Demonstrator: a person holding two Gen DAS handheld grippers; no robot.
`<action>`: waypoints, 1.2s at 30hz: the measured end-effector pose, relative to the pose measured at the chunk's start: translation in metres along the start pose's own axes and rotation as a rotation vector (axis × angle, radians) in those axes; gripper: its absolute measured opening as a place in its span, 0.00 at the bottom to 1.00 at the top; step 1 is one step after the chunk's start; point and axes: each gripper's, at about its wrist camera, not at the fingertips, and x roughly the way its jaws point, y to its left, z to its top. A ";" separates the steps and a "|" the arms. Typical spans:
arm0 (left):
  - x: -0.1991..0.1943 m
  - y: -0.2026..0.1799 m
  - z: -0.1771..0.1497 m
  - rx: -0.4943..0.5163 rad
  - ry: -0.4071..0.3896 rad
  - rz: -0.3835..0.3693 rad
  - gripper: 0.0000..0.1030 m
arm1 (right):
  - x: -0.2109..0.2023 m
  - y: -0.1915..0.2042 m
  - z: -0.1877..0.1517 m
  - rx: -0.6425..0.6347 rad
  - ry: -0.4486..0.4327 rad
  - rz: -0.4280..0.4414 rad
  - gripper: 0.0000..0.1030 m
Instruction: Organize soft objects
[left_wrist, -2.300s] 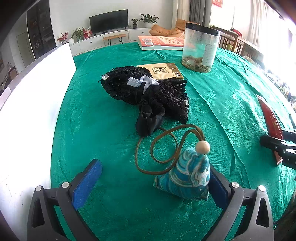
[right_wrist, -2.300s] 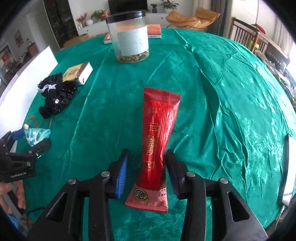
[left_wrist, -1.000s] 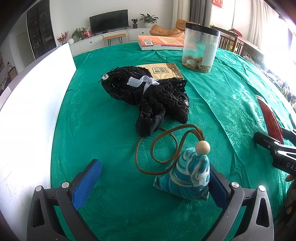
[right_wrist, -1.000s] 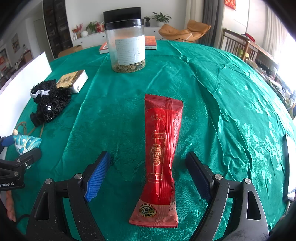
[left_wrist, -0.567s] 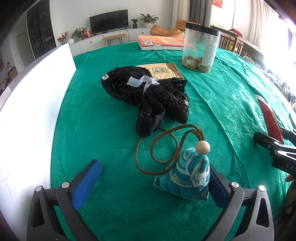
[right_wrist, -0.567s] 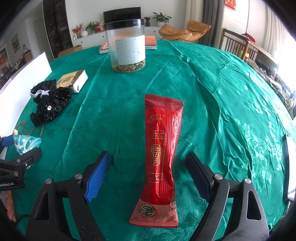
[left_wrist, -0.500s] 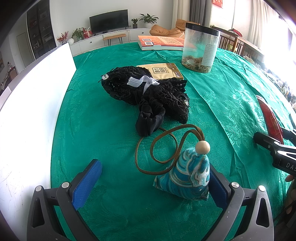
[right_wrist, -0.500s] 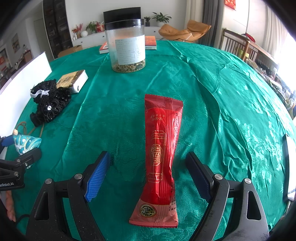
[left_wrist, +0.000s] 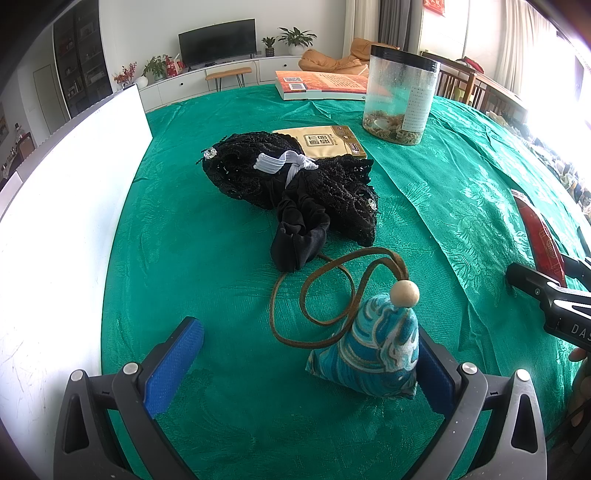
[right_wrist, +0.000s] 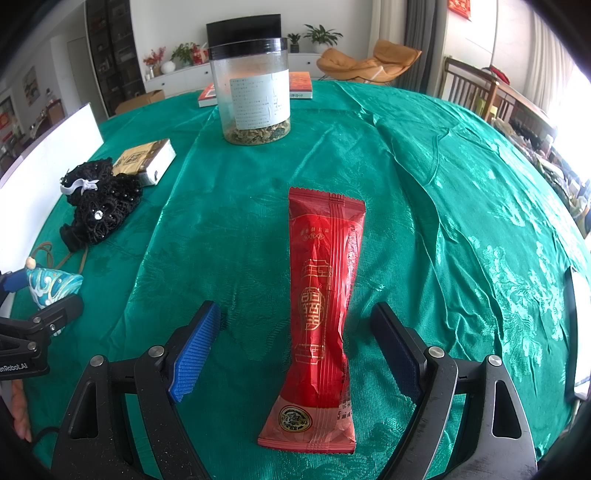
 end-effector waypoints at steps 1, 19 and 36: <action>0.000 0.000 0.000 0.000 0.000 0.000 1.00 | 0.000 0.000 0.000 0.000 0.000 0.000 0.84; 0.000 0.000 0.000 0.003 0.007 -0.002 1.00 | 0.000 0.000 0.000 0.000 0.000 0.000 0.84; -0.016 -0.028 0.008 0.063 0.031 -0.028 0.37 | -0.008 -0.009 -0.001 0.052 -0.016 0.052 0.60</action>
